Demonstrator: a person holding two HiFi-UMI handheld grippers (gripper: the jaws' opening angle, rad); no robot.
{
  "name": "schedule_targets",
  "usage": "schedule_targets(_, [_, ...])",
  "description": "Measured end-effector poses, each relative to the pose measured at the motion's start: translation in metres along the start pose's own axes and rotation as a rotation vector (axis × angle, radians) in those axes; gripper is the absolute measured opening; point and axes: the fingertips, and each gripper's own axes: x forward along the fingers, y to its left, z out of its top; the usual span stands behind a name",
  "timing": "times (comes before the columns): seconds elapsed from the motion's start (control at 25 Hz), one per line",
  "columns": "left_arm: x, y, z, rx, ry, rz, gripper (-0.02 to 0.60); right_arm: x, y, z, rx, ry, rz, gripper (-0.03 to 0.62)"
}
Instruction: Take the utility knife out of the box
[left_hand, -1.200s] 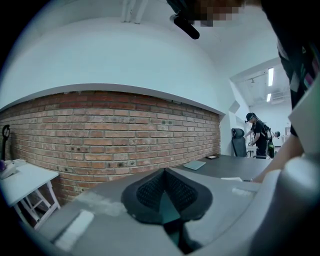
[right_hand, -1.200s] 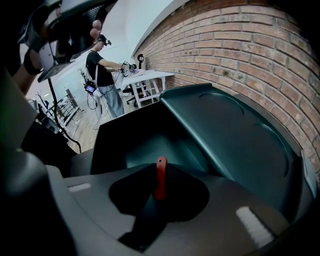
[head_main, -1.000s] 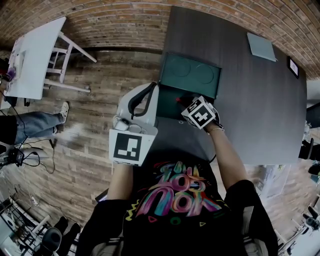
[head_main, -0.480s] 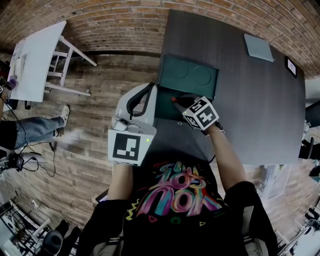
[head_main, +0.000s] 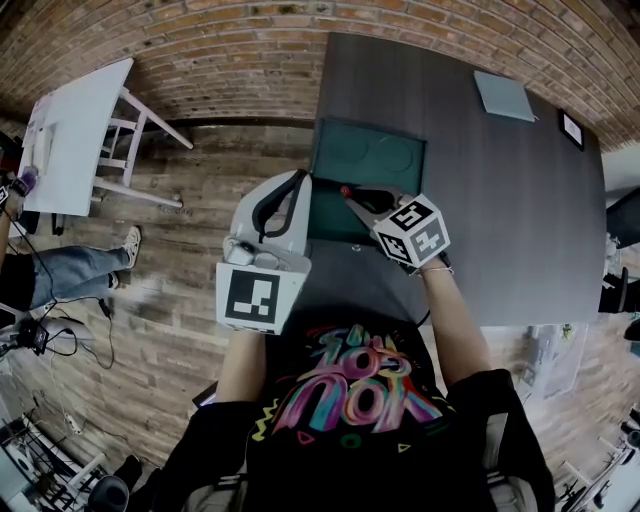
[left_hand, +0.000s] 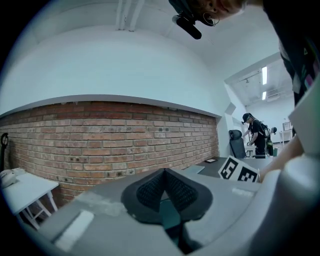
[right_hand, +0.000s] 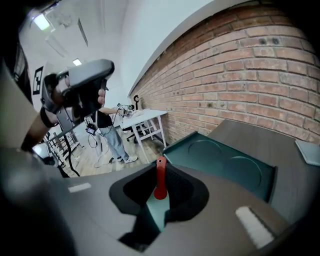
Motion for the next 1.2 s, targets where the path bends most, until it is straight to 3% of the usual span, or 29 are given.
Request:
schedule_targets(0.84, [-0.003, -0.029, 0.021, 0.023, -0.047, -0.080, 0.000, -0.150, 0.011, 0.100, -0.052, -0.453, -0.183, 0.052])
schedule_targets(1.2, [-0.004, -0.033, 0.023, 0.014, -0.057, -0.091, 0.000, -0.209, 0.012, 0.110, -0.067, -0.596, -0.288, 0.052])
